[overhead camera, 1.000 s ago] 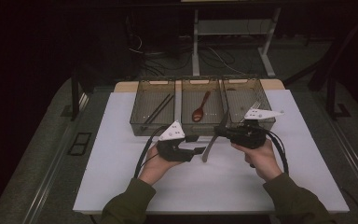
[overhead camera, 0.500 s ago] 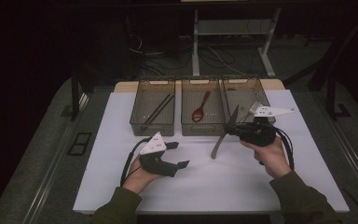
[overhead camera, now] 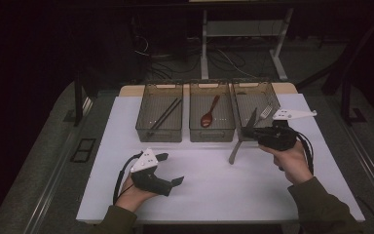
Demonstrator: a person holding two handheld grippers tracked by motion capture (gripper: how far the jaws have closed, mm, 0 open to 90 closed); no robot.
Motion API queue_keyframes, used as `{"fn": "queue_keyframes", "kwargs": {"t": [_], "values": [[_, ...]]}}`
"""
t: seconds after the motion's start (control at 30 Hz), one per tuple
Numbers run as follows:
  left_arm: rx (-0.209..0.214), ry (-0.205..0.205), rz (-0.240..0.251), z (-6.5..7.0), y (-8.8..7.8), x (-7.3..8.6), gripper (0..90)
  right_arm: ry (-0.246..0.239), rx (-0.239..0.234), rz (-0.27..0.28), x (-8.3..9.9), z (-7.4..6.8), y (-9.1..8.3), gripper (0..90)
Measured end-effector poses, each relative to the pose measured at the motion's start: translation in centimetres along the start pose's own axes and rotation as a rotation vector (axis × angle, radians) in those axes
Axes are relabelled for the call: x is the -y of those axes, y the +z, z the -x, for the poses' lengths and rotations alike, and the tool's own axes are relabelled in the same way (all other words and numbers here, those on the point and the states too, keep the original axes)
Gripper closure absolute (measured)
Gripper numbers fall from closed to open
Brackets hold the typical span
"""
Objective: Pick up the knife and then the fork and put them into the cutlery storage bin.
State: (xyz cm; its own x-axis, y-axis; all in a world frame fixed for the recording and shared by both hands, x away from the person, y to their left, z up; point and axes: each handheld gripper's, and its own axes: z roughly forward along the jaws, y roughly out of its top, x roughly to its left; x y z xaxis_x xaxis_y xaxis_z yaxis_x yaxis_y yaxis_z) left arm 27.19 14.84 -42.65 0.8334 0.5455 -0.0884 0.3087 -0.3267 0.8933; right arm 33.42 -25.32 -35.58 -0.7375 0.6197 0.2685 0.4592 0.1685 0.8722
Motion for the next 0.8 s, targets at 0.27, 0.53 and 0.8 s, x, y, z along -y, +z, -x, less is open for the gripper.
{"fn": "queue_keyframes", "kwargs": {"t": [0.27, 0.53, 0.8], "values": [[0.009, -0.002, -0.018, 0.4, -0.5, 0.7, 0.0, -0.005, 0.020, -0.010, 0.0, 0.7, -0.8, 87.3], [0.019, 0.000, -0.038, 0.3, -0.3, 0.8, 0.0, -0.020, 0.043, -0.025, -0.4, 1.7, -1.6, 87.3], [0.015, 0.003, -0.041, 0.2, -0.5, 0.9, 0.0, -0.035, 0.080, -0.018, -1.6, 2.7, -3.3, 87.4]]}}
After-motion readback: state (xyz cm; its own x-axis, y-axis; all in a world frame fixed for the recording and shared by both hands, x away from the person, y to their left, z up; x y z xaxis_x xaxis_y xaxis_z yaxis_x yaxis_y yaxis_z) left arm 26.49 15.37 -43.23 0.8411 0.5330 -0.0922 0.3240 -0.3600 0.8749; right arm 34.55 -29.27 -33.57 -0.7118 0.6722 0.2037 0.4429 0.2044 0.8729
